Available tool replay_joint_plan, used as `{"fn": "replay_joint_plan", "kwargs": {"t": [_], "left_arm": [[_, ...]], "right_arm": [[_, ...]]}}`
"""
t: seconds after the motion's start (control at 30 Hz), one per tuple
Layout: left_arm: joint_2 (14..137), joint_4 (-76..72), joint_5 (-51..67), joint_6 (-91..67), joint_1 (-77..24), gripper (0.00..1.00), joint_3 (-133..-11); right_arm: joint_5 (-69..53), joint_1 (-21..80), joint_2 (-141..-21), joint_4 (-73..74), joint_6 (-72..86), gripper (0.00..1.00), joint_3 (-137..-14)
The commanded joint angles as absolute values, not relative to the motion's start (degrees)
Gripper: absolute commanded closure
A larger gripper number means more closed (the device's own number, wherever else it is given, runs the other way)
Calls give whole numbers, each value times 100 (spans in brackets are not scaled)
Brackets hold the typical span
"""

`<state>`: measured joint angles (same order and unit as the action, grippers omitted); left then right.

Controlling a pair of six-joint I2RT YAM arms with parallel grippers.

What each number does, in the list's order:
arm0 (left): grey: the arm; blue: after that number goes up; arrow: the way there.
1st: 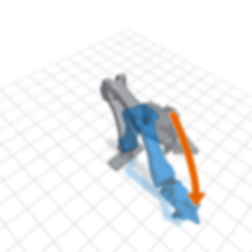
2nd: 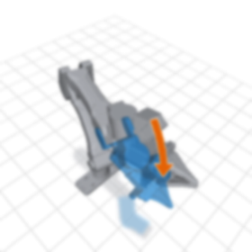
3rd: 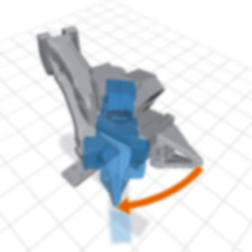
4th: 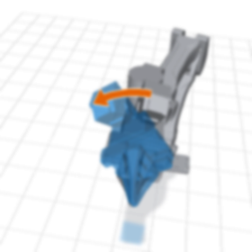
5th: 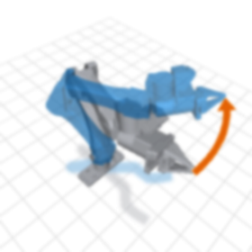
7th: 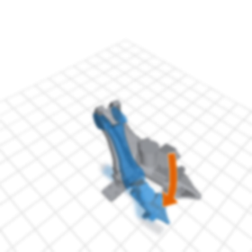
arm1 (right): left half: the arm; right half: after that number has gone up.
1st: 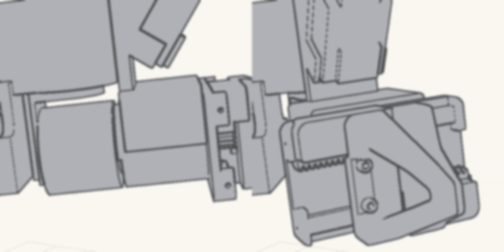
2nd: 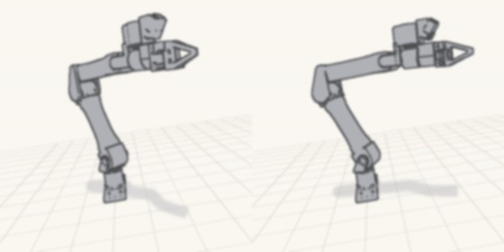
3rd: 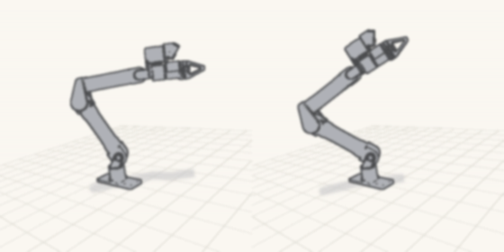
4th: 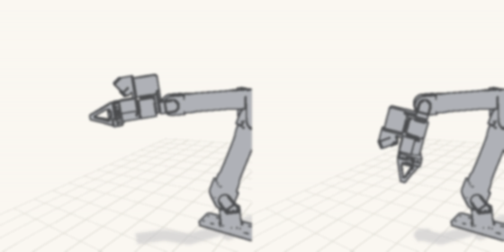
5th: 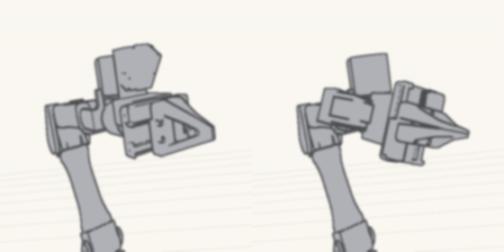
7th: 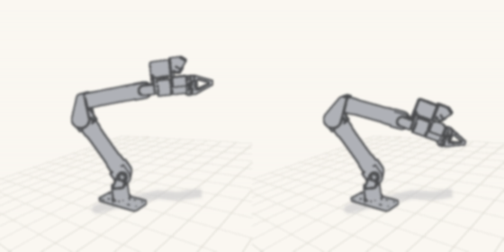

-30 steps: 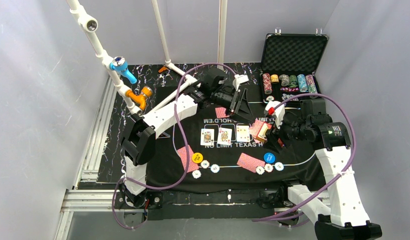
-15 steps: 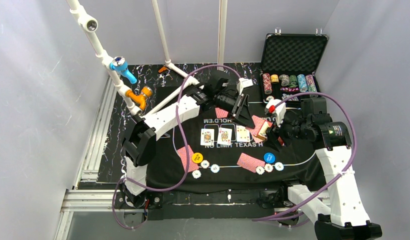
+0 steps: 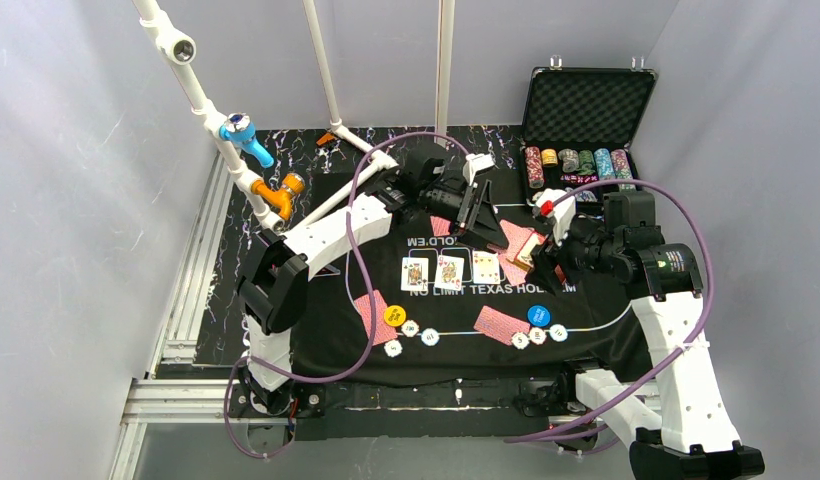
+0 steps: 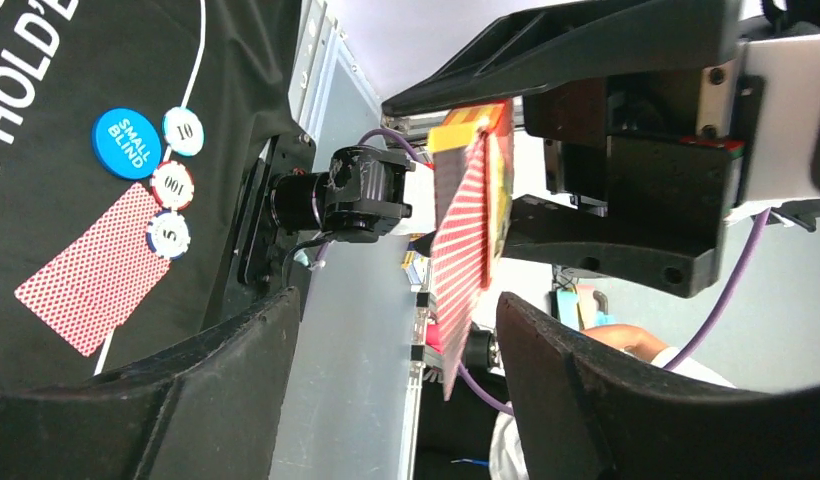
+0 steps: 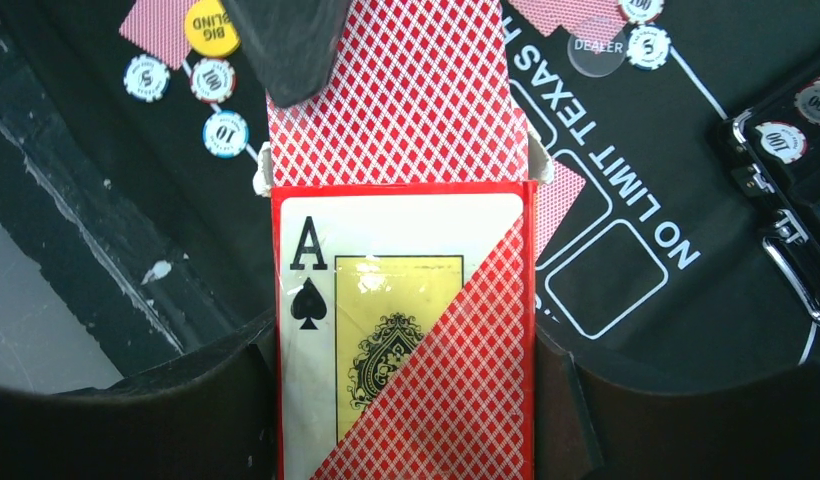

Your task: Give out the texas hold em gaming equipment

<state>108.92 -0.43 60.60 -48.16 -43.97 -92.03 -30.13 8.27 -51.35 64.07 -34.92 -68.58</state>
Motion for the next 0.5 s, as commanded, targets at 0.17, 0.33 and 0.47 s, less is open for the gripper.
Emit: {"fn": "replay_joint_plan", "kwargs": {"t": [0.17, 0.33, 0.47], "left_arm": [[10573, -316, 5816, -5098, -4375, 35, -9285], [10555, -349, 5827, -5144, -4357, 63, -9322], [10495, -368, 5872, -5146, -4272, 90, -9286]], "right_arm": [[-3002, 817, -4988, 5651, -2869, 99, -6902], [-2928, 817, -4999, 5637, -2840, 99, -6898], [-2801, 817, -4962, 5684, -2868, 99, -6883]]}}
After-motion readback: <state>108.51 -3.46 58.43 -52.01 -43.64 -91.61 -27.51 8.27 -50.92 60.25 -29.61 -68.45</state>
